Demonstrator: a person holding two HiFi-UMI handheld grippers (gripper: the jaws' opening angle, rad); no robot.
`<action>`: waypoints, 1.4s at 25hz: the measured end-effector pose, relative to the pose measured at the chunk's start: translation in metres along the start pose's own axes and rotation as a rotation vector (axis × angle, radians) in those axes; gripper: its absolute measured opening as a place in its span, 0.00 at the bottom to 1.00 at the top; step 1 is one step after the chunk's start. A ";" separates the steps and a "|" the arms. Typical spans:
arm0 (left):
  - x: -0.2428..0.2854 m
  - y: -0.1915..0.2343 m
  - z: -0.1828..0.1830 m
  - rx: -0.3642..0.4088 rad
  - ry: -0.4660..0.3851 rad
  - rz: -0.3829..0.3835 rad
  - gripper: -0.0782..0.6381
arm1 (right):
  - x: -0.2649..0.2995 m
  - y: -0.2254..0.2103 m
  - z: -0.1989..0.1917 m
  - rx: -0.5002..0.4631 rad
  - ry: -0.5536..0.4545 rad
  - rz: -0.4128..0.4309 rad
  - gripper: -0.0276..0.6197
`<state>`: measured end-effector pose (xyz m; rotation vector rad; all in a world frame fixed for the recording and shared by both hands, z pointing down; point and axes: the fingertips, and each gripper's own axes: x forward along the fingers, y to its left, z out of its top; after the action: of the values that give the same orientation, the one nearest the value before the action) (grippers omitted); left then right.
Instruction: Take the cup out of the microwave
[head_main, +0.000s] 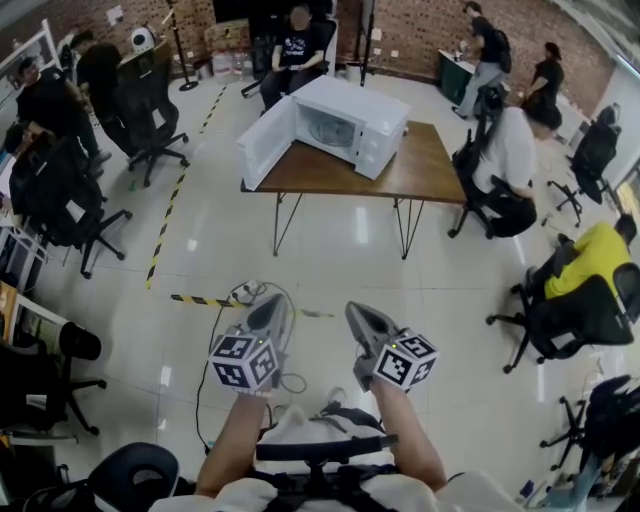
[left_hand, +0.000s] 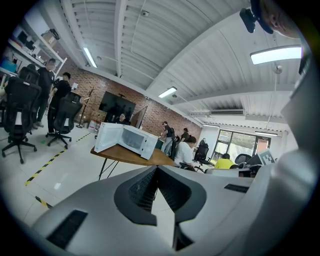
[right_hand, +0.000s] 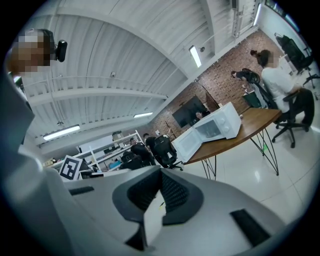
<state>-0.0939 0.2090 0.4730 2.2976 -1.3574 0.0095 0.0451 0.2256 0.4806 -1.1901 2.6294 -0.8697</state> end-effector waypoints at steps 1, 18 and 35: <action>0.002 0.001 0.000 -0.004 -0.004 0.009 0.11 | -0.002 -0.005 0.001 0.002 0.001 -0.003 0.05; 0.066 -0.038 -0.022 -0.014 0.041 0.059 0.11 | -0.027 -0.090 0.024 0.078 0.020 0.006 0.05; 0.149 0.003 0.001 -0.043 0.039 0.052 0.11 | 0.037 -0.142 0.049 0.073 0.049 -0.014 0.05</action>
<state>-0.0198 0.0842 0.5088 2.2151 -1.3844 0.0416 0.1289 0.1024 0.5223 -1.1855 2.6062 -1.0005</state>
